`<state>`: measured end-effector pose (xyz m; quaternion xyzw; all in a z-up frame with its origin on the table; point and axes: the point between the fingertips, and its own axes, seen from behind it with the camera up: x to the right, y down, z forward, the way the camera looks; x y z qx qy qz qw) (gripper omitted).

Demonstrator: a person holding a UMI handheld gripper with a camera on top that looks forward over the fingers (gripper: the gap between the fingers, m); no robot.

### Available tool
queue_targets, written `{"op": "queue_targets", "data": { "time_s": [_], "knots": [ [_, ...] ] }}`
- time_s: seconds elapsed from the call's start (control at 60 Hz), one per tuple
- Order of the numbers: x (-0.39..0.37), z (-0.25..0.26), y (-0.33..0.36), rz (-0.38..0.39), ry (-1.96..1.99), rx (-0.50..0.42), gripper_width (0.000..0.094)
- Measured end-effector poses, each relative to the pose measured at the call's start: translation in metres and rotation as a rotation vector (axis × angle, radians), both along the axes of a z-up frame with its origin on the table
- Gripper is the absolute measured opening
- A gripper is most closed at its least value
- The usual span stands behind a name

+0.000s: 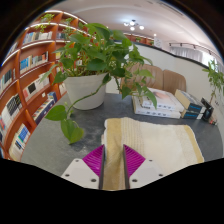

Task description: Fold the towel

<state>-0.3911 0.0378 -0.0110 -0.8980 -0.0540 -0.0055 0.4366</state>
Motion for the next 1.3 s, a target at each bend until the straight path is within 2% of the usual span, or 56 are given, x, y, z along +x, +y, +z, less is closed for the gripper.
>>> {"op": "queue_targets", "data": {
  "time_s": [0.083, 0.167, 0.283, 0.367, 0.45, 0.55, 0.65, 0.733, 0.767, 0.833, 0.883, 1.017, 1.067, 1.15, 1.3],
  "knots": [
    [0.013, 0.0, 0.005, -0.029, -0.028, 0.015, 0.0026],
    [0.008, -0.001, 0.001, -0.023, -0.007, 0.007, 0.003],
    [0.005, 0.005, -0.001, -0.012, 0.098, -0.064, 0.0023],
    [0.012, 0.041, 0.002, -0.031, 0.197, -0.061, 0.0024],
    [0.05, 0.103, 0.009, -0.057, 0.229, 0.022, 0.0028],
    [0.109, 0.141, 0.013, -0.101, 0.239, 0.083, 0.0028],
    [0.178, 0.142, 0.015, -0.166, 0.217, 0.093, 0.003],
    [0.236, 0.115, 0.011, -0.215, 0.18, 0.058, 0.0033],
    [0.257, 0.102, 0.009, -0.231, 0.171, 0.047, 0.0095],
    [0.29, 0.071, 0.005, -0.223, 0.128, 0.008, 0.0316],
    [0.314, 0.052, -0.003, -0.227, 0.093, -0.03, 0.0443],
    [0.348, 0.066, -0.028, -0.179, 0.165, -0.013, 0.0722],
    [0.358, 0.083, -0.039, -0.145, 0.182, -0.006, 0.0781],
    [0.375, 0.119, -0.061, -0.092, 0.198, 0.02, 0.0828],
    [0.396, 0.186, -0.1, -0.038, 0.24, 0.067, 0.0844]
  ]
}}
